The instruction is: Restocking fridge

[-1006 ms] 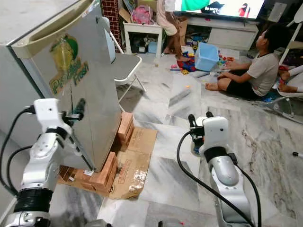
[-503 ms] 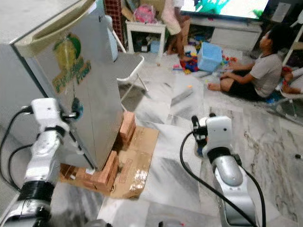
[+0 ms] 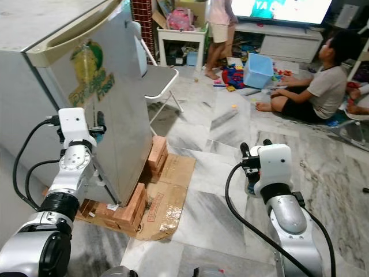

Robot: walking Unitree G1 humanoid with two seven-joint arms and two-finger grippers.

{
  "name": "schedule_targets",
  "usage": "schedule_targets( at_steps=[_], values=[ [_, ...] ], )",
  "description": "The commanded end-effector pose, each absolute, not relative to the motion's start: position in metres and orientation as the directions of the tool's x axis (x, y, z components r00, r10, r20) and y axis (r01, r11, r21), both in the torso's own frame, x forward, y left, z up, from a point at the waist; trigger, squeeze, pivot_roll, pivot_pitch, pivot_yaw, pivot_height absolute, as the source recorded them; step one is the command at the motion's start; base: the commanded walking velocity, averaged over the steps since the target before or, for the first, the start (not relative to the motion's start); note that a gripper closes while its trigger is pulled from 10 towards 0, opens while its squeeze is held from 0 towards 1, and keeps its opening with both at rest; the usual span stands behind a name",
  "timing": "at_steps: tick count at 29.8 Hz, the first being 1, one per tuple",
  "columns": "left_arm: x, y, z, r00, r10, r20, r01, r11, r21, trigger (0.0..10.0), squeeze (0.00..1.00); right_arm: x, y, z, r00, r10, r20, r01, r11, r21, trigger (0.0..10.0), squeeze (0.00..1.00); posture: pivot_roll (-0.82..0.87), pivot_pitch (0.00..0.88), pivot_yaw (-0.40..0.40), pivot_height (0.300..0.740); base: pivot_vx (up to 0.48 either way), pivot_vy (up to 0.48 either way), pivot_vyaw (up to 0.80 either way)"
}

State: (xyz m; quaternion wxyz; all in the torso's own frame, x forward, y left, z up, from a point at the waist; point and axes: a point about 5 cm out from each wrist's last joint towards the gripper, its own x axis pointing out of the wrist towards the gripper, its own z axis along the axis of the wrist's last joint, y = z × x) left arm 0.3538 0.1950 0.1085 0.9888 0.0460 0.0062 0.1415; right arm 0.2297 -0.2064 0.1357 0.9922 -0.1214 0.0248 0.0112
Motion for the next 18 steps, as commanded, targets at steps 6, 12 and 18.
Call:
schedule_targets(
  at_steps=[6,12,18],
  values=[
    [0.359,0.220,0.124,0.925,0.375,0.057,-0.379,0.921,0.087,10.0,0.00,0.235,-0.201,0.146,0.999,0.032,-0.009,-0.033,0.970,-0.242,10.0,0.00,-0.13,0.005,0.002,0.740,0.000,0.000,0.00],
    [0.353,0.206,0.121,0.973,0.217,0.078,-0.221,0.974,0.043,10.0,0.00,0.236,-0.198,0.144,0.999,0.041,-0.013,-0.043,0.972,-0.229,10.0,0.00,-0.11,0.004,-0.004,0.740,0.000,0.000,0.00],
    [0.337,0.197,0.112,0.987,0.135,0.084,-0.140,0.989,0.056,10.0,0.00,0.242,-0.191,0.141,0.998,0.060,-0.014,-0.062,0.977,-0.206,10.0,0.00,-0.06,0.003,-0.016,0.740,0.000,0.400,0.00]
  ],
)
